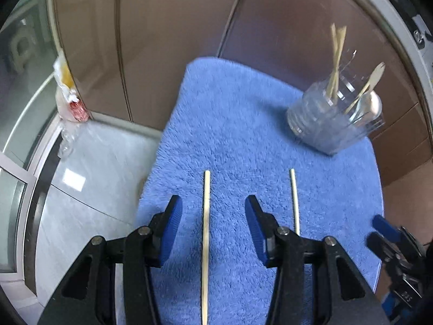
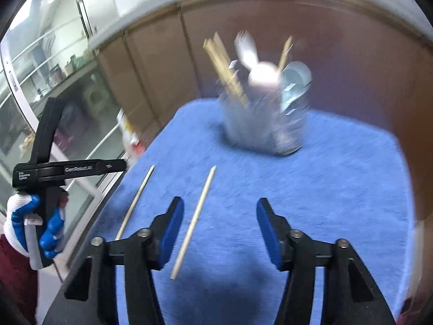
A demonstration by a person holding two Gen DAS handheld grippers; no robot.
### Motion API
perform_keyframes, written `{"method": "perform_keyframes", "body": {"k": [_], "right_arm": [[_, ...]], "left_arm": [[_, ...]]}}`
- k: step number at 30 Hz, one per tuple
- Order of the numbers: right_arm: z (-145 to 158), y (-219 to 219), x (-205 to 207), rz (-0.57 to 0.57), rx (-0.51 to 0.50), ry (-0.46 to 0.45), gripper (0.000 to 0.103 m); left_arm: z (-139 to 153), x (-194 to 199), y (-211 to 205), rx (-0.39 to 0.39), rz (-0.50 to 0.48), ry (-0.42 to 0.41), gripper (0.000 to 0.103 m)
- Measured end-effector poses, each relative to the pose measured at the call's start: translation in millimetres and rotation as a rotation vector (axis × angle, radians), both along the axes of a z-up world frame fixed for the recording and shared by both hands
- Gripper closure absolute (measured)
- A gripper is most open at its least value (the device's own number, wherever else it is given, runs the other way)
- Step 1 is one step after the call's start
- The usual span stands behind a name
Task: Organize utensils
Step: 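Move both tools toward the last two chopsticks on the towel, then close left tool on one chopstick while right tool closes on the other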
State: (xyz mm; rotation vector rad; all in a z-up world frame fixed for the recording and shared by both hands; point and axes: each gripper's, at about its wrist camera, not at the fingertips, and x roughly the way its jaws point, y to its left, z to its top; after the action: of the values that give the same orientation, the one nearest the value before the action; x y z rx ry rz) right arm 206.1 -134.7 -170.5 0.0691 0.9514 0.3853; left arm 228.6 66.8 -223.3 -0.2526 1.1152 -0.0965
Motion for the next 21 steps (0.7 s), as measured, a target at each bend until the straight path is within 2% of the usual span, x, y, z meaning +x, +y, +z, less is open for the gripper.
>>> {"method": "perform_keyframes", "body": {"k": [5,9,14,21], "right_arm": [[-28.2,26.8,41.3,0.025,-0.004,0.136,0.061],[-39.2,45.6,59.5,0.030,-0.043,0.167,0.063],[-54.8,59.5,85.1,0.025,-0.062,0.244,0.071],[-71.0,71.9,106.0,0.011,-0.123,0.304,0.080]], "left_arm": [[-17.8,18.0,-0.4,0.002,-0.026,0.072,0.065],[-26.9,27.9,-2.5,-0.006,-0.044,0.115,0.074],[-35.1,35.2,-5.7,-0.003,-0.064,0.152,0.078],[-45.0,40.2,-7.4,-0.004,-0.081,0.197,0.086]]}}
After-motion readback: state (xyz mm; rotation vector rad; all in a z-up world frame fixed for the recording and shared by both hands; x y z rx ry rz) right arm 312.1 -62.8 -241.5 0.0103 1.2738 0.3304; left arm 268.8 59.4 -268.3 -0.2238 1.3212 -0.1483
